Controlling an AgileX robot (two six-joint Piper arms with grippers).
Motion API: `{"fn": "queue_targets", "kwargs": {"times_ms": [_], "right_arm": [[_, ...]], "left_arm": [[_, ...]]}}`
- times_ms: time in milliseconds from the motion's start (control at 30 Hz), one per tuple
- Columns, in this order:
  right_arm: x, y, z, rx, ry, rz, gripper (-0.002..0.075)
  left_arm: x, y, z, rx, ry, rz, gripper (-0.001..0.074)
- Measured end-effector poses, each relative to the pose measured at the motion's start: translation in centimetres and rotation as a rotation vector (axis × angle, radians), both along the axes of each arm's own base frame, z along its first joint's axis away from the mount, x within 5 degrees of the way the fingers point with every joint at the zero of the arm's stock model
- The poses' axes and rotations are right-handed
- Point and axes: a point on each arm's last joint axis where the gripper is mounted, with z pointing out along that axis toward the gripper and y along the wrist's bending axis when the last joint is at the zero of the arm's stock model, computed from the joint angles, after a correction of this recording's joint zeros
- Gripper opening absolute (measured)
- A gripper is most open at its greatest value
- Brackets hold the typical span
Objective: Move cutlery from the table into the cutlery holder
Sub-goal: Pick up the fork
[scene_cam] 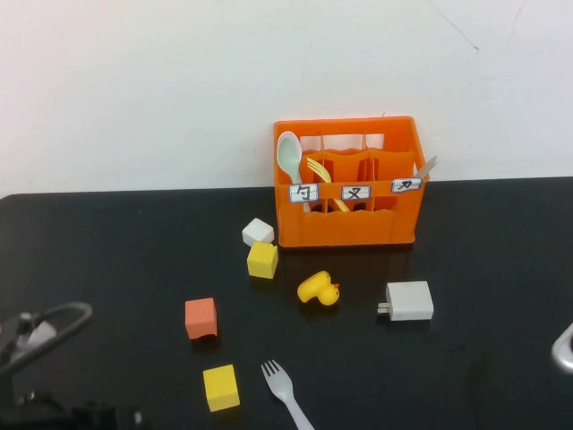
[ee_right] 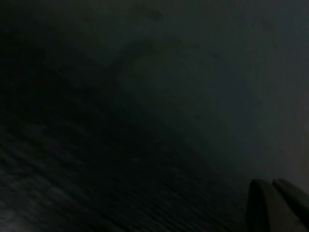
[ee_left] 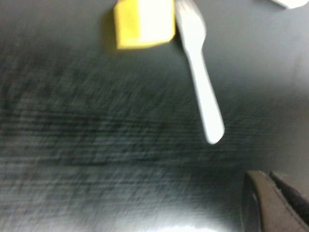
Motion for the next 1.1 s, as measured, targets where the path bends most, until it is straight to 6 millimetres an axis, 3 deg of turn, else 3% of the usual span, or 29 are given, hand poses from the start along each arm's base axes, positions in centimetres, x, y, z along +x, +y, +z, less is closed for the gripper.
{"fn": "queue_targets", "kwargs": {"times_ms": [167,367,567,833,933,1100], "right_arm": [[-0.1,1.0,0.0,0.093,0.01,0.067,-0.0002],[-0.1,1.5,0.1,0.131,0.006,0.098,-0.0002],[-0.2,1.4,0.0,0.11,0.015,0.118,-0.0002],[-0.3,1.3,-0.1,0.096,0.027,0.118,-0.0002],[-0.5,1.0,-0.2,0.052,0.051,0.115,-0.0002],[-0.8,0.4,-0.4,-0.01,0.093,0.104,-0.0002]], "left_arm": [[1.1,-1.4,1.5,0.006,-0.072,-0.044,-0.0001],[3.4,-4.5,1.6,0.109,-0.036,-0.097,-0.0001],[5.7,-8.5,-0.5,0.309,0.051,-0.111,-0.0001],[7.1,-13.9,-4.0,0.414,0.124,-0.168,0.0004],[7.4,-15.2,-5.3,0.432,0.145,-0.187,0.0062],[8.2,-16.5,-6.9,0.426,0.158,-0.177,0.0288]]}}
